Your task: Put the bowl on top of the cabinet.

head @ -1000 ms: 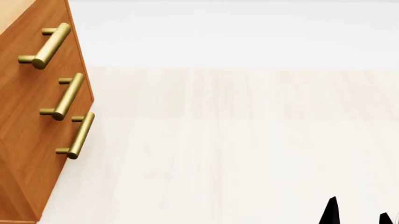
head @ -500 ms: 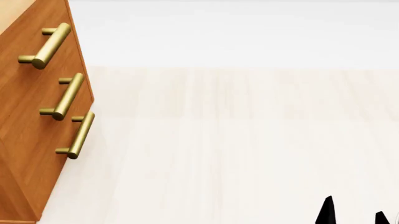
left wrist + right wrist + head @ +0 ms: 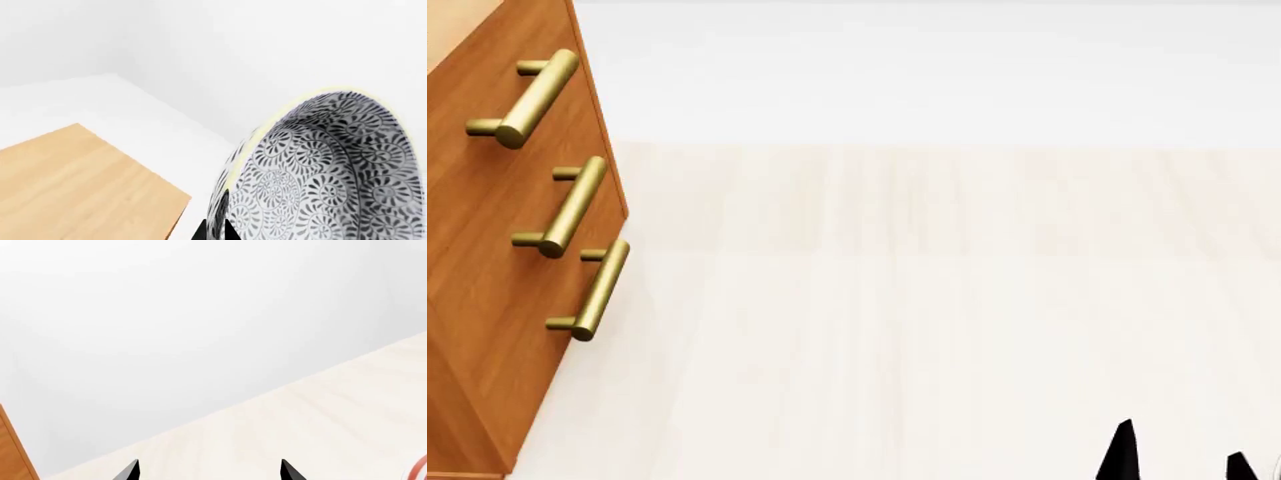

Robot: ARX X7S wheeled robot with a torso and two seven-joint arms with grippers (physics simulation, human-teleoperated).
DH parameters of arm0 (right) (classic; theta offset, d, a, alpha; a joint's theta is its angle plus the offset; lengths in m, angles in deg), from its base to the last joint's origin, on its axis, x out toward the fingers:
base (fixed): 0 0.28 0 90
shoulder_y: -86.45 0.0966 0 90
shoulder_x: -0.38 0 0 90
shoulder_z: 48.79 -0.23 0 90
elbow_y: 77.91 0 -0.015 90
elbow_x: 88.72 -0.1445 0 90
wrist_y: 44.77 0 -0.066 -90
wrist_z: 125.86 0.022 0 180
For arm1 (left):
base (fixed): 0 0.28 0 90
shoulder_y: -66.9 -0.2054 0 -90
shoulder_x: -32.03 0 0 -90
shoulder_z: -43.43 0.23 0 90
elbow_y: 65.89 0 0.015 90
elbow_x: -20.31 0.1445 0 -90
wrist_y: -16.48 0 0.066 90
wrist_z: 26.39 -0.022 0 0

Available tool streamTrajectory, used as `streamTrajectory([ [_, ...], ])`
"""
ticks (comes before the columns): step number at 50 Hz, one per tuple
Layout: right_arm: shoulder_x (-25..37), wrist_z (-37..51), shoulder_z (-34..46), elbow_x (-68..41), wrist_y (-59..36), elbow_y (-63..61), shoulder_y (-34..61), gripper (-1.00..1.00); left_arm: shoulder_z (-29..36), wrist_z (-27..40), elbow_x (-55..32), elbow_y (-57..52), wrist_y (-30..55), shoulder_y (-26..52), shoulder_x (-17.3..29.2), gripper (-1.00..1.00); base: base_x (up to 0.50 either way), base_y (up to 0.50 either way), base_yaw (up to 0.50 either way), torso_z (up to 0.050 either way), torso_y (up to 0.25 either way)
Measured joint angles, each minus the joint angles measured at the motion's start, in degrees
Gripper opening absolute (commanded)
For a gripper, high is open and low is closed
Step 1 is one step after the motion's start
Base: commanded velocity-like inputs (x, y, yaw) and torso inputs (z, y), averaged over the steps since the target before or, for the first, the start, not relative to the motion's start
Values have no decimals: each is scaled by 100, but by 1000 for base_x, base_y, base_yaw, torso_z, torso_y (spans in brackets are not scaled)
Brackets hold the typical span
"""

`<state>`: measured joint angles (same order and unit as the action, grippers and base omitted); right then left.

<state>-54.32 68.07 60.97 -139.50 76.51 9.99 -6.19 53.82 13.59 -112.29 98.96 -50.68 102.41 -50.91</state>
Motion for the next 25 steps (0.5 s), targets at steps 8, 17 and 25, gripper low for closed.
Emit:
streamTrajectory([
  [8,-16,10,12,35,-27,16,21,100,1628,253,-1845,-12,-523,60,34,-100,0,0,0,0,0],
  [17,-26,18,19,68,-49,18,32,100,2853,776,-3183,-32,-1093,61,12,-100,0,0,0,0,0],
  [25,-37,16,22,87,-64,21,38,100,3440,1397,-3830,-36,-1352,66,4,-100,0,0,0,0,1],
])
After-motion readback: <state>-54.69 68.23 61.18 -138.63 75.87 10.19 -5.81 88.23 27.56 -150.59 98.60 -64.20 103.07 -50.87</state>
